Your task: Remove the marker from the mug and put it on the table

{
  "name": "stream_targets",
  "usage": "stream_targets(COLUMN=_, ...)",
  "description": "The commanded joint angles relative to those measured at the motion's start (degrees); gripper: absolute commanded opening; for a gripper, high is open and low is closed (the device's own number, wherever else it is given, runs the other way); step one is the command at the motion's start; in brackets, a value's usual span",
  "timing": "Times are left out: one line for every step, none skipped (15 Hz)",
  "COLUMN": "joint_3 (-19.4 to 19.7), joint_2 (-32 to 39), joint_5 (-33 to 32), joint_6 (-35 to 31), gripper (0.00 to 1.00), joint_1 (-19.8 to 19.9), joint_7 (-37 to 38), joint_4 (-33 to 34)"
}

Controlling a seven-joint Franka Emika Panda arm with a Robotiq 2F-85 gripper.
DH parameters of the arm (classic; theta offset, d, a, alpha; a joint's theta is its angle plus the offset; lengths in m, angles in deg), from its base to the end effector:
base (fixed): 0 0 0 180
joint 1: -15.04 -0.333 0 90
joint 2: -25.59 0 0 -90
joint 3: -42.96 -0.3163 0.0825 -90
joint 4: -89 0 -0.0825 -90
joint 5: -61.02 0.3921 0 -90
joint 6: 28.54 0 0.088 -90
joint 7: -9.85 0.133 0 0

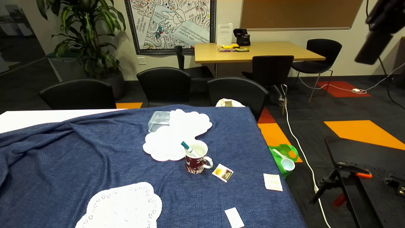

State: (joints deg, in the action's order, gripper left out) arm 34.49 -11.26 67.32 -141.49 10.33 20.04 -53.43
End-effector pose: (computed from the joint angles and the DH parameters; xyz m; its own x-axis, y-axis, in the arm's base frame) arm 0.3692 0.0989 0.4862 0.9928 -0.0104 0.1191 -0.0058 -0.9992 -0.0390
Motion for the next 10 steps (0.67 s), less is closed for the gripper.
stream_targets(joint_3=1.93, joint_2=6.45, joint_5=-1.78, joint_6=-4.92, gripper=1.00, joint_1=2.05, joint_7=-0.96, joint_4=2.39)
stream_targets(joint_3=2.44, joint_2=8.09, joint_5=-2.25, joint_6=-6.72, gripper=1.00, joint_1=2.43, joint_7=-0.97, joint_4=2.73)
stream_targets(joint_3=2.81, joint_2=9.74, joint_5=-2.86, joint_6=-8.19, gripper=1.00, joint_1=2.88, joint_7=-0.81, joint_4=3.27)
stream_targets(joint_3=3.24, joint_2=11.55, joint_5=-3.27, joint_6=-9.68, gripper=1.00, joint_1=3.18, joint_7=-0.92, joint_4=3.84)
stream_targets(joint_3=3.52, joint_2=13.25, joint_5=-3.95, joint_6=-11.03, gripper=1.00, joint_1=3.59, joint_7=-0.86, joint_4=4.57)
stream_targets(joint_3=3.68, joint_2=15.08, joint_5=-4.81, joint_6=-12.18, gripper=1.00, joint_1=4.01, joint_7=-0.61, joint_4=5.44)
stream_targets(joint_3=3.84, joint_2=16.80, joint_5=-5.72, joint_6=-13.21, gripper=1.00, joint_1=4.33, joint_7=-0.58, joint_4=6.37)
stream_targets(joint_3=3.94, joint_2=18.64, joint_5=-6.70, joint_6=-13.99, gripper=1.00, joint_1=4.77, joint_7=-0.35, joint_4=7.48)
stream_targets(joint_3=4.14, joint_2=20.40, joint_5=-7.55, joint_6=-14.40, gripper=1.00, joint_1=5.03, joint_7=-0.35, joint_4=8.63)
stream_targets(joint_3=4.15, joint_2=22.00, joint_5=-8.54, joint_6=-14.79, gripper=1.00, joint_1=5.38, joint_7=0.01, joint_4=9.65)
